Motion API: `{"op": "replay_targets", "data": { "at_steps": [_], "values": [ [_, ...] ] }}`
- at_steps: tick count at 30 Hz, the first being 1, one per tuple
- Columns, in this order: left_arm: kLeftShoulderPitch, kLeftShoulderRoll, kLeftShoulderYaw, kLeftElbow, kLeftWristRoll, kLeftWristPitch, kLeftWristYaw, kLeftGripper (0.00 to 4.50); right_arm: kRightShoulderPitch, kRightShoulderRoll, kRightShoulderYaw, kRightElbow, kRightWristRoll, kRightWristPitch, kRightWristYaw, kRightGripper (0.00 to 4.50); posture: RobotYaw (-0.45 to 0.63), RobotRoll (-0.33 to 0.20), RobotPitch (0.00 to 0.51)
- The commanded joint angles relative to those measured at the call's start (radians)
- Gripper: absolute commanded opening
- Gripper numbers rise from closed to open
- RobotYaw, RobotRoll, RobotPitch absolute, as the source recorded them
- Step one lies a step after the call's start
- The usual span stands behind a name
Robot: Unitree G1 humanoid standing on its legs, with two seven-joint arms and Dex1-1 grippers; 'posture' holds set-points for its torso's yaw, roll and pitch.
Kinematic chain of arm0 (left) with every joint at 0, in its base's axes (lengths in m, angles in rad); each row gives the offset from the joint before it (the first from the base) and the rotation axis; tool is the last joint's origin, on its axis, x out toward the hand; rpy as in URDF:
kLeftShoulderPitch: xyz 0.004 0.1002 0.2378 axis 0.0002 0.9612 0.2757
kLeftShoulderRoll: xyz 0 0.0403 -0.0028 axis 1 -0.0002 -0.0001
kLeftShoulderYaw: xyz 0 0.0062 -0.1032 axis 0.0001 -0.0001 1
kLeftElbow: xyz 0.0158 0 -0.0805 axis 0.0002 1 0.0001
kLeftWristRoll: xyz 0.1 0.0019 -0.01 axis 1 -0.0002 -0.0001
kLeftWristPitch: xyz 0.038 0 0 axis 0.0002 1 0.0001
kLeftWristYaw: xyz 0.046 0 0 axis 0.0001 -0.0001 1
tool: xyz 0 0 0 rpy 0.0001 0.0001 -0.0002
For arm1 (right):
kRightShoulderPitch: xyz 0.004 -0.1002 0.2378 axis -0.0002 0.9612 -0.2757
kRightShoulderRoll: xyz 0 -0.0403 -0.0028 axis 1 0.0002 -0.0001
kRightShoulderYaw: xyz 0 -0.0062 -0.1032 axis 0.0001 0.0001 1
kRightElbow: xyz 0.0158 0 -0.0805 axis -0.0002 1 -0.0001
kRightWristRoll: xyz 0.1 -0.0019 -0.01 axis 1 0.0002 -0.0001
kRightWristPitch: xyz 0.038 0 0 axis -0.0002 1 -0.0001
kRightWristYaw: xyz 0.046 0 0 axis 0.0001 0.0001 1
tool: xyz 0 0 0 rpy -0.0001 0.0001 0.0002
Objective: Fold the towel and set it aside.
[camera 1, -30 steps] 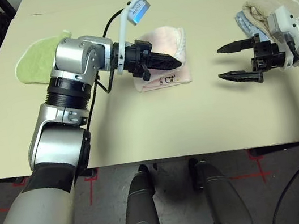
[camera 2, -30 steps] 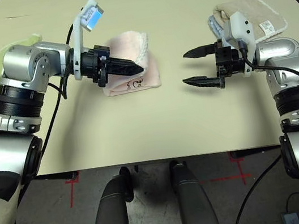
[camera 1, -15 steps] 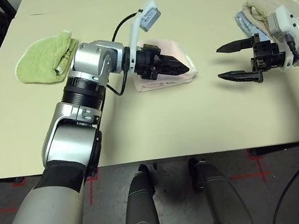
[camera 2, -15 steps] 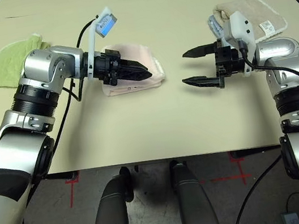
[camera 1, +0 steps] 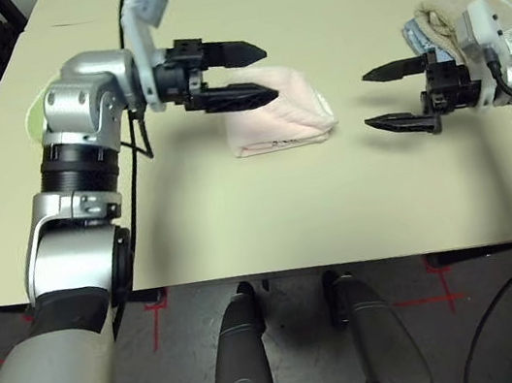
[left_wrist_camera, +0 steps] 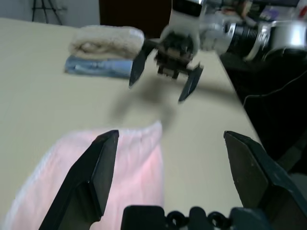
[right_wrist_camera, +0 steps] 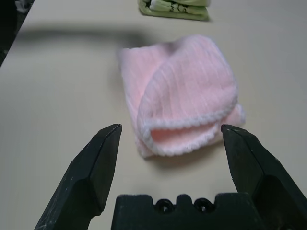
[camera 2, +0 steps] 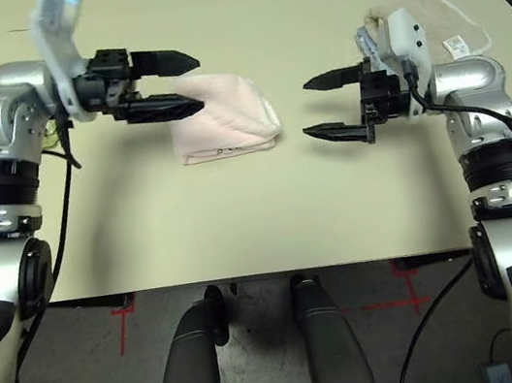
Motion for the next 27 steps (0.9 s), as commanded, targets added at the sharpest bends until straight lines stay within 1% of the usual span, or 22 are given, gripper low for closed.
{"op": "replay_targets", "data": {
  "at_steps": [1,3,4,5,6,9,11,12,14,16,17,23,25,27],
  "values": [
    [0.006,0.008,0.026,0.04,0.023,-0.066,0.022,4.5,-0.003,0.0,0.002,0.023,0.001,-0.012,0.013,3.85,0.02,0.0,0.257],
    [-0.002,0.007,0.036,0.108,0.037,-0.129,0.028,4.5,-0.016,0.003,0.004,0.04,-0.002,-0.012,0.018,3.15,0.02,0.0,0.258],
    [-0.011,0.001,0.05,0.139,0.036,-0.144,0.039,4.5,-0.022,0.005,0.005,0.046,-0.003,-0.012,0.019,2.88,0.02,0.0,0.258],
    [-0.019,-0.004,0.059,0.163,0.035,-0.154,0.046,4.5,-0.025,0.006,0.005,0.051,-0.004,-0.012,0.021,2.45,0.02,0.0,0.258],
    [-0.026,-0.008,0.063,0.182,0.035,-0.168,0.039,4.5,-0.028,0.006,0.005,0.052,-0.004,-0.011,0.022,2.13,0.01,0.0,0.259],
    [-0.037,-0.024,0.072,0.237,0.041,-0.246,0.012,4.5,-0.031,0.012,0.008,0.05,-0.003,-0.005,0.022,1.01,0.0,0.0,0.26],
    [-0.036,-0.031,0.061,0.275,0.067,-0.346,-0.008,4.5,-0.029,0.02,0.009,0.042,-0.001,0.003,0.018,0.27,-0.02,0.0,0.261],
    [-0.035,-0.034,0.057,0.294,0.078,-0.382,-0.016,4.5,-0.028,0.023,0.009,0.036,0.001,0.009,0.016,0.04,-0.02,0.0,0.261],
    [-0.038,-0.041,0.053,0.327,0.097,-0.431,-0.022,4.5,-0.024,0.027,0.008,0.024,0.003,0.018,0.016,0.04,-0.03,0.0,0.26],
    [-0.041,-0.045,0.05,0.359,0.116,-0.473,-0.034,4.14,-0.021,0.032,0.009,0.013,0.005,0.026,0.014,0.0,-0.03,0.0,0.26],
    [-0.042,-0.048,0.051,0.371,0.122,-0.491,-0.038,3.88,-0.019,0.034,0.008,0.007,0.006,0.03,0.013,0.0,-0.03,0.0,0.258],
    [-0.049,-0.057,0.053,0.413,0.144,-0.542,-0.072,1.66,-0.031,0.051,0.006,-0.003,0.01,0.051,0.003,0.0,-0.03,0.0,0.249],
    [-0.057,-0.062,0.051,0.422,0.149,-0.539,-0.074,0.85,-0.039,0.065,0.004,-0.004,0.015,0.061,-0.005,0.0,-0.02,0.0,0.247],
    [-0.07,-0.075,0.052,0.431,0.152,-0.525,-0.066,0.13,-0.051,0.09,0.004,-0.002,0.018,0.07,-0.02,0.0,-0.02,0.0,0.246]
  ]
}}
